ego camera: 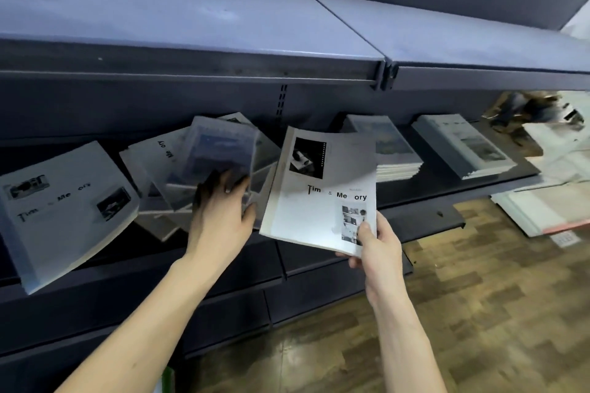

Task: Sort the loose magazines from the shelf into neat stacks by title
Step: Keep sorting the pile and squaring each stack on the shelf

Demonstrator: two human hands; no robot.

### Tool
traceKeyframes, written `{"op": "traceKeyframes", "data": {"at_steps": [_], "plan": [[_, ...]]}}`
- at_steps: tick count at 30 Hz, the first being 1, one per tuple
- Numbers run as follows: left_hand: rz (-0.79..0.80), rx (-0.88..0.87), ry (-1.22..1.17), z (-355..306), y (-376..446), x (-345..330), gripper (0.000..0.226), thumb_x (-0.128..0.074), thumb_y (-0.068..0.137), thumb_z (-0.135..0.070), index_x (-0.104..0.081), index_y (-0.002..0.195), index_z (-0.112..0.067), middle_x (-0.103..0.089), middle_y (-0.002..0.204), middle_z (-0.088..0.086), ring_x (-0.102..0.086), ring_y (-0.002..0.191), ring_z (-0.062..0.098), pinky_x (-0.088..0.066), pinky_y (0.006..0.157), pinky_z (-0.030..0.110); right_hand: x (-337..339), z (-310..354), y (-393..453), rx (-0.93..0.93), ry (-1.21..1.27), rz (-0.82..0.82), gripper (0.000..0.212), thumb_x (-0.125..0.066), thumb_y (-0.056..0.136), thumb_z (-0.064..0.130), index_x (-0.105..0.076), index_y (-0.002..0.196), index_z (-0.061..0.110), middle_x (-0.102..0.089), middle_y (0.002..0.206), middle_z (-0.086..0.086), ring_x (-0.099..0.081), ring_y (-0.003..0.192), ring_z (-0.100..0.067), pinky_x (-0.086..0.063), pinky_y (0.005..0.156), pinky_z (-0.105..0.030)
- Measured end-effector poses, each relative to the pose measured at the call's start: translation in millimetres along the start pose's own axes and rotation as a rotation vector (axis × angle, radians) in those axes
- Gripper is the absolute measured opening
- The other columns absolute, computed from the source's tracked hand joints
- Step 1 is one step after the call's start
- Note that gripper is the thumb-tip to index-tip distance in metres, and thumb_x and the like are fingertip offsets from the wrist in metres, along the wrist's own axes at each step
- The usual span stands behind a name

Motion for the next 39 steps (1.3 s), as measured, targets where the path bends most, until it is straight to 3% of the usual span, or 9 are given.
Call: {"op": "traceKeyframes", "data": {"at_steps": [6,16,22,27,32,39], "plan": [[0.104,-0.044,-0.003,-72.1,-2.9,-38.1,0.053,-0.057,0.093,-0.033,-0.043,0.144,-0.023,-0.038,0.149,0.008,-0.035,0.135,0.033,-0.033,0.111,0.051,70.4,-6.7,9.6,-0.006,0.068,-0.093,0.028,-0.043,0.104,0.012,-0.062,0.120,0.026,-0.075,0.100,-0.005,-0.065,0.064,-0.028,-0.039,0.039,-0.025],[0.125,-0.158,0.038,-192.0,-8.0,-94.7,0.053,-0.064,0.089,-0.028,-0.052,0.138,-0.016,-0.043,0.146,0.016,-0.034,0.138,0.036,-0.025,0.115,0.053,190.1,-19.1,33.0,-0.017,0.115,-0.153,0.029,-0.043,0.105,0.013,-0.061,0.124,0.025,-0.076,0.091,-0.001,-0.067,0.055,-0.024,-0.038,0.038,-0.024],[0.139,-0.173,0.047,-253.2,-15.0,-127.9,0.054,-0.061,0.090,-0.025,-0.048,0.142,-0.017,-0.039,0.149,0.015,-0.026,0.142,0.036,-0.021,0.116,0.052,251.2,-22.1,47.9,-0.005,0.125,-0.146,0.029,-0.042,0.106,0.015,-0.060,0.125,0.028,-0.076,0.096,-0.001,-0.067,0.057,-0.023,-0.038,0.040,-0.025],[0.151,-0.172,0.051,-287.7,-16.7,-146.9,0.053,-0.058,0.094,-0.032,-0.046,0.143,-0.015,-0.038,0.149,0.017,-0.025,0.143,0.035,-0.020,0.117,0.051,292.1,-31.2,56.2,-0.017,0.149,-0.184,0.030,-0.042,0.106,0.015,-0.059,0.126,0.030,-0.076,0.096,0.000,-0.068,0.059,-0.024,-0.038,0.041,-0.025],[0.159,-0.195,0.051,-317.6,-8.3,-160.9,0.055,-0.060,0.093,-0.030,-0.046,0.143,-0.015,-0.038,0.150,0.017,-0.026,0.143,0.034,-0.020,0.118,0.050,324.0,-35.4,68.3,-0.040,0.168,-0.247,0.032,-0.042,0.105,0.011,-0.060,0.122,0.031,-0.075,0.082,0.013,-0.063,0.051,-0.007,-0.037,0.041,-0.024],[0.183,-0.254,0.054,-362.9,22.6,-199.3,0.054,-0.065,0.089,-0.023,-0.050,0.139,-0.012,-0.042,0.145,0.020,-0.033,0.139,0.038,-0.027,0.114,0.053,365.6,-39.6,106.0,-0.052,0.193,-0.313,0.031,-0.043,0.104,0.009,-0.060,0.125,0.026,-0.074,0.087,0.007,-0.064,0.050,-0.009,-0.038,0.039,-0.022]]}}
Point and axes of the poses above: each hand's wrist, its own y-axis towards the middle knuckle, its own x-axis out of the back of the hand, z = x × y, the point moved 9 cm from there along y, towards the middle knuckle
